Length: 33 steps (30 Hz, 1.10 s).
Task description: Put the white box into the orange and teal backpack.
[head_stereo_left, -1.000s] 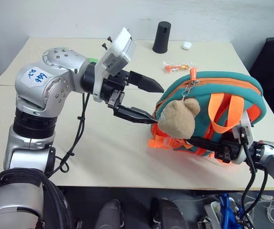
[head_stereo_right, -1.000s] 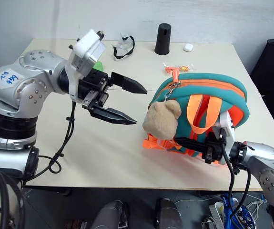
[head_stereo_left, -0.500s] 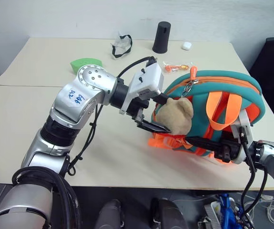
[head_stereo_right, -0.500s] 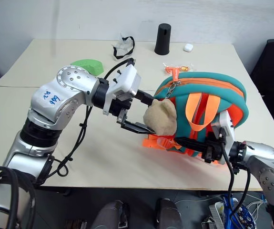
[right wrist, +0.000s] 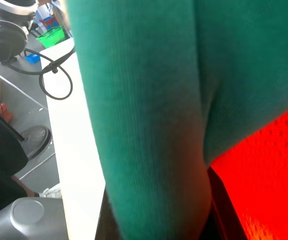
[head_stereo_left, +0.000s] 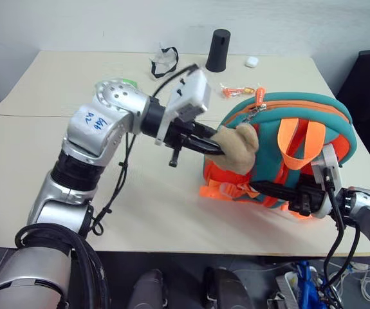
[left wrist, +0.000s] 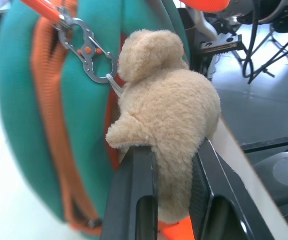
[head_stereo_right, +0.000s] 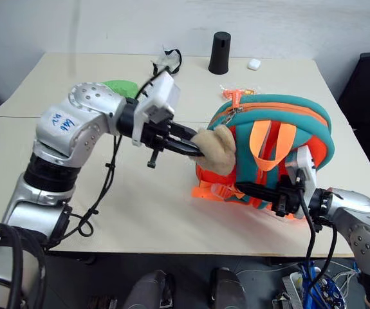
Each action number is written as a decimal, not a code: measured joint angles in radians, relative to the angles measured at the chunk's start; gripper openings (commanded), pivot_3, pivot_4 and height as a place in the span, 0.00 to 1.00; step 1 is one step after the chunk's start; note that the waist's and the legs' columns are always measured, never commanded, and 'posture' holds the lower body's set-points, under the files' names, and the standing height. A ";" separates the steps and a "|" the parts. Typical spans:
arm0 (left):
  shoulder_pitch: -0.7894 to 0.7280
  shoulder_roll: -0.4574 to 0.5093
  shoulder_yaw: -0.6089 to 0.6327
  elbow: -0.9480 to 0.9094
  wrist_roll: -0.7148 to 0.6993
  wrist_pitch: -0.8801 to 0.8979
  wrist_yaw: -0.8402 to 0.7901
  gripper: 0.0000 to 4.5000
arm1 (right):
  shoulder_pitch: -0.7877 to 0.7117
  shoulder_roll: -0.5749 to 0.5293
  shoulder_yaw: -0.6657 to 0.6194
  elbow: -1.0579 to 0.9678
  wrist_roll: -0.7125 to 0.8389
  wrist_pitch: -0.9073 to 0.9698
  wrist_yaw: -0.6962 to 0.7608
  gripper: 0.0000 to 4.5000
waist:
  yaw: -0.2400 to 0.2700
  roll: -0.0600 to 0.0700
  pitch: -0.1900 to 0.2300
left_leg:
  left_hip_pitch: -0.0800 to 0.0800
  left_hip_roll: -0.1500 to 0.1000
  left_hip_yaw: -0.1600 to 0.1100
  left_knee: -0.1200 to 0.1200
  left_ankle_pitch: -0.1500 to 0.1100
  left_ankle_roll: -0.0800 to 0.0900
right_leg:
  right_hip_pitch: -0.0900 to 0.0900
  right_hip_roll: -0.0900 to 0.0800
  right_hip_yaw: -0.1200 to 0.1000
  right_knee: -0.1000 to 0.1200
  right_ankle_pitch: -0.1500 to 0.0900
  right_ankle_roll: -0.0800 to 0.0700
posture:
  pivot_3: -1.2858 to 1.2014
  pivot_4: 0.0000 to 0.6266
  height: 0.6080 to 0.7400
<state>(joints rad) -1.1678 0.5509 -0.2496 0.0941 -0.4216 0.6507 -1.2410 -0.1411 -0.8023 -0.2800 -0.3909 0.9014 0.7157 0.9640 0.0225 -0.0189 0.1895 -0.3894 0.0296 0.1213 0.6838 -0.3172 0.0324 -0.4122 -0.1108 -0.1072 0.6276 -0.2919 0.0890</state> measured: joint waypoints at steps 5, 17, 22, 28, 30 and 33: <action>-0.099 0.048 0.058 0.166 0.025 -0.064 -0.031 0.12 | -0.011 0.024 -0.003 0.006 0.026 0.007 -0.026 0.00 | 0.000 0.000 0.000 | 0.000 0.000 0.000 -0.001 0.000 0.000 | 0.000 0.000 -0.001 0.001 0.000 0.000 | 0.52 0.24 1.00; -0.104 0.056 0.086 0.292 0.043 -0.088 -0.040 0.12 | -0.012 0.034 -0.048 0.007 0.129 0.033 -0.065 0.00 | -0.004 0.000 0.000 | 0.000 0.000 0.001 -0.001 0.000 0.000 | -0.001 0.001 -0.002 0.001 0.000 0.001 | 0.52 0.24 1.00; -0.161 0.063 0.125 0.373 0.010 -0.030 -0.056 0.12 | -0.013 0.034 -0.048 0.010 0.138 0.031 -0.066 0.00 | -0.003 0.000 0.000 | -0.002 0.000 0.001 -0.001 0.000 0.000 | -0.002 0.001 -0.002 0.001 0.001 0.001 | 0.52 0.24 1.00; -0.184 0.087 0.150 0.389 -0.023 0.053 -0.115 0.12 | -0.003 0.034 -0.048 0.010 0.138 0.027 -0.051 0.00 | -0.004 0.000 0.000 | -0.002 0.000 0.002 -0.001 0.000 0.001 | -0.002 0.001 -0.004 0.002 0.001 0.001 | 0.52 0.24 1.00; -0.186 0.096 0.153 0.391 -0.035 0.085 -0.137 0.12 | -0.003 0.034 -0.048 0.011 0.135 0.026 -0.050 0.00 | -0.003 0.000 0.000 | -0.002 0.000 0.002 -0.001 0.000 0.001 | -0.002 0.001 -0.003 0.002 0.001 0.001 | 0.52 0.24 1.00; -0.193 0.121 0.151 0.393 -0.043 0.110 -0.182 0.12 | -0.003 0.035 -0.040 0.012 0.111 0.008 -0.045 0.00 | -0.003 0.000 0.000 | -0.002 0.000 0.002 -0.001 0.000 0.001 | -0.002 0.001 -0.003 0.001 0.001 0.001 | 0.52 0.24 1.00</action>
<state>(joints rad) -1.3607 0.6724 -0.0987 0.4867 -0.4647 0.7608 -1.4233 -0.1439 -0.7677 -0.3198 -0.3793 1.0119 0.7233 0.9186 0.0192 -0.0189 0.1895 -0.3916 0.0297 0.1233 0.6831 -0.3175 0.0330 -0.4141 -0.1095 -0.1106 0.6288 -0.2911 0.0904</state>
